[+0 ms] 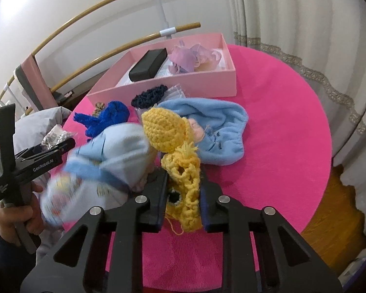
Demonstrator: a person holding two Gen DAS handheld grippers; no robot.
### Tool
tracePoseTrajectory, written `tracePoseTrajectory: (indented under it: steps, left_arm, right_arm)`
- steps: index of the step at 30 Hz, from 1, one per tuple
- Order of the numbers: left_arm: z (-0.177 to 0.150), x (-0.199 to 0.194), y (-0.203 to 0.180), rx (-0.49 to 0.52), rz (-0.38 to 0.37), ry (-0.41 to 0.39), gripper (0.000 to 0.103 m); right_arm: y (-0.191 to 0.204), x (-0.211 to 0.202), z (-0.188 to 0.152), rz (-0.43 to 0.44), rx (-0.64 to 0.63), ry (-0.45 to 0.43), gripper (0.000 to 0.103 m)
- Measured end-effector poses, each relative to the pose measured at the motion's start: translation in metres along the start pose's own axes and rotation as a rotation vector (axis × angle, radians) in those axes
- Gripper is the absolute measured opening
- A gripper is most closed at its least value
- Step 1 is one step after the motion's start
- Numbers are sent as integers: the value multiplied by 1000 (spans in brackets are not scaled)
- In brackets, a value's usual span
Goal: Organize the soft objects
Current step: 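Grasp the cotton swab bag with the left tool while the right tool grasps the yellow crocheted toy, then lower the swab bag and yellow toy into the pink box and release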
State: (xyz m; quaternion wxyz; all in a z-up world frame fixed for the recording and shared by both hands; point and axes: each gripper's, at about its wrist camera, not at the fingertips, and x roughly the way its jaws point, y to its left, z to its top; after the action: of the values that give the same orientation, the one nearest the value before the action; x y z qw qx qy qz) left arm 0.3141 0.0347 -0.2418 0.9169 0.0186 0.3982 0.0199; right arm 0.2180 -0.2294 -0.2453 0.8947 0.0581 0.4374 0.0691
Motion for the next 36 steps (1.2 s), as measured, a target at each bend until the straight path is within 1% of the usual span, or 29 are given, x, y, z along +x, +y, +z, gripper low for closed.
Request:
tracePoseTrajectory:
  steps: [8, 15, 20, 27, 32, 36]
  left_arm:
    - [10, -46, -2, 14, -15, -62, 68]
    - [28, -78, -9, 27, -25, -118, 68]
    - [50, -89, -15, 34, -50, -149, 68]
    - [91, -94, -27, 50, -67, -201, 68]
    - [124, -83, -30, 47, -91, -205, 68]
    - [155, -64, -31, 44, -117, -186, 68]
  right_arm:
    - [-3, -26, 10, -4, 5, -61, 20]
    - [6, -35, 35, 2, -33, -106, 20]
    - [13, -38, 58, 10, -64, -136, 20]
    - [25, -34, 100, 20, -111, -180, 20]
    - [29, -25, 138, 36, -125, -194, 20]
    - [31, -12, 171, 32, -143, -191, 20]
